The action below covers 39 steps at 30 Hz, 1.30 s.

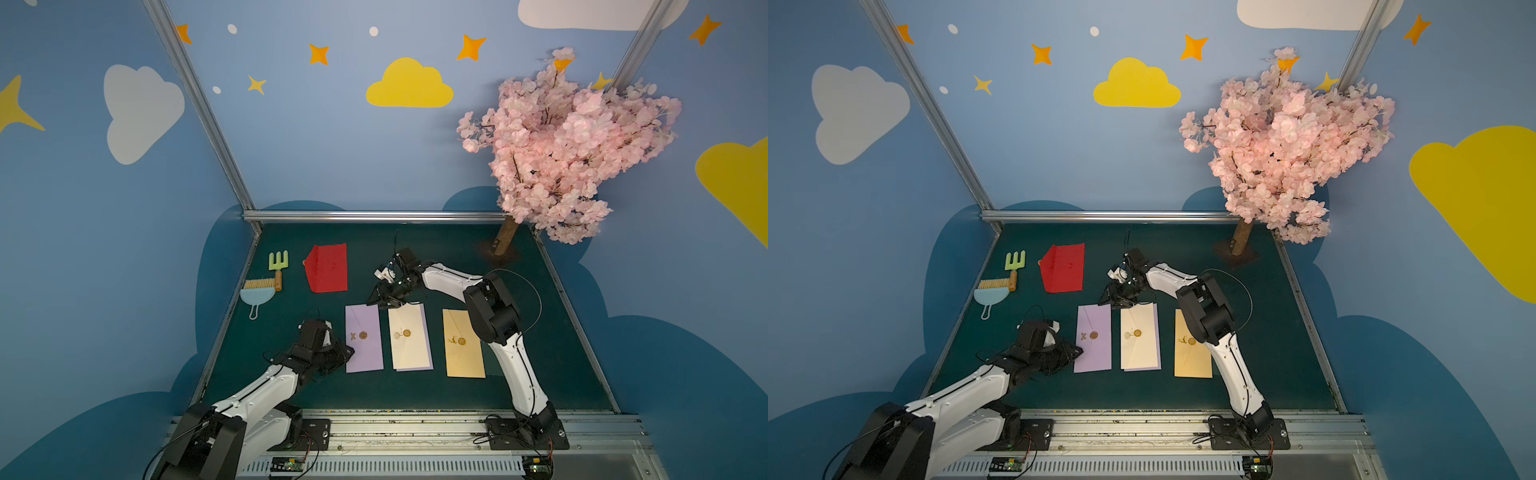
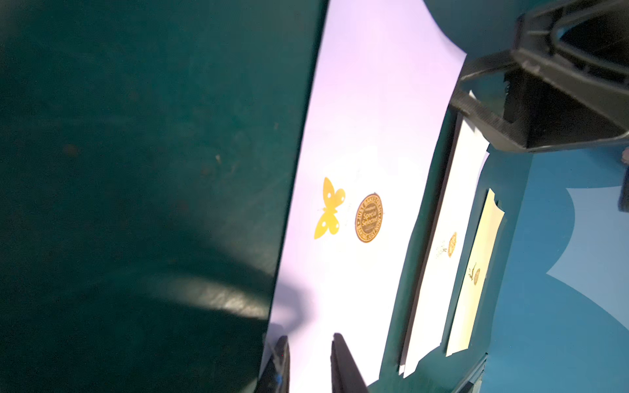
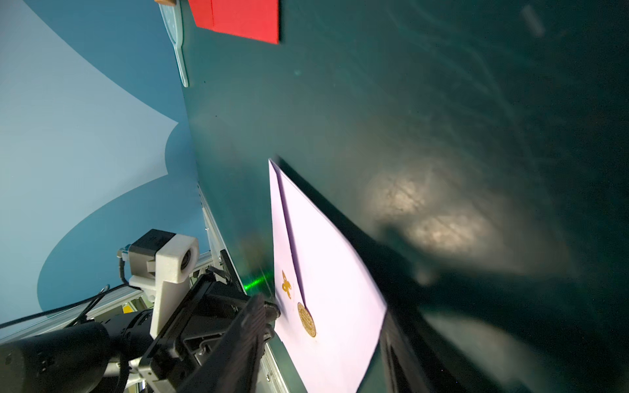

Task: Open the envelope
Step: Pick up the envelope from the center of the board.

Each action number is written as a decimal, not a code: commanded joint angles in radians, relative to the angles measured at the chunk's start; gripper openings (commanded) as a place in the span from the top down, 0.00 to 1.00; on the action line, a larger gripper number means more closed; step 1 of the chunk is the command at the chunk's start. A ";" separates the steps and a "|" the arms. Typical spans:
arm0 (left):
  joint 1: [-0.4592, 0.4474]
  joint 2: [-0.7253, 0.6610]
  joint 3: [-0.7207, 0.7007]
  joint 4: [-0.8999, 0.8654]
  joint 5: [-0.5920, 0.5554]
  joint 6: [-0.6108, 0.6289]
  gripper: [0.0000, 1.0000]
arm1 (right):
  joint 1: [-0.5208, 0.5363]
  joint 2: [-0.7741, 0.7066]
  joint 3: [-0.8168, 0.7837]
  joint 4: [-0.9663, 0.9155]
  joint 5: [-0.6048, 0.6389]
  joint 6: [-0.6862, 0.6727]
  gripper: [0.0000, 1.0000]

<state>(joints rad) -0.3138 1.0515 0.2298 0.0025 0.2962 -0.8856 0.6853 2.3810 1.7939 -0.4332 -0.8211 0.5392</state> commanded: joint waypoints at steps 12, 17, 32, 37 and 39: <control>0.022 0.008 -0.026 -0.021 -0.001 0.014 0.76 | 0.072 -0.104 -0.167 0.148 -0.061 0.079 0.52; 0.025 0.008 -0.028 -0.019 0.004 0.016 0.76 | 0.097 -0.152 -0.219 0.236 -0.050 0.141 0.56; 0.032 -0.019 -0.038 -0.031 0.004 0.013 0.77 | 0.141 -0.152 -0.238 0.393 -0.043 0.248 0.75; 0.038 -0.028 -0.043 -0.034 0.007 0.013 0.77 | 0.141 -0.149 -0.240 0.388 -0.054 0.245 0.89; 0.042 -0.036 -0.043 -0.043 0.005 0.014 0.77 | 0.143 -0.150 -0.243 0.384 -0.056 0.242 0.95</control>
<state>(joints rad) -0.2794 1.0199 0.2070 0.0143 0.3157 -0.8860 0.8227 2.2498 1.5463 -0.0578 -0.8612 0.7864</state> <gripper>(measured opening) 0.230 0.070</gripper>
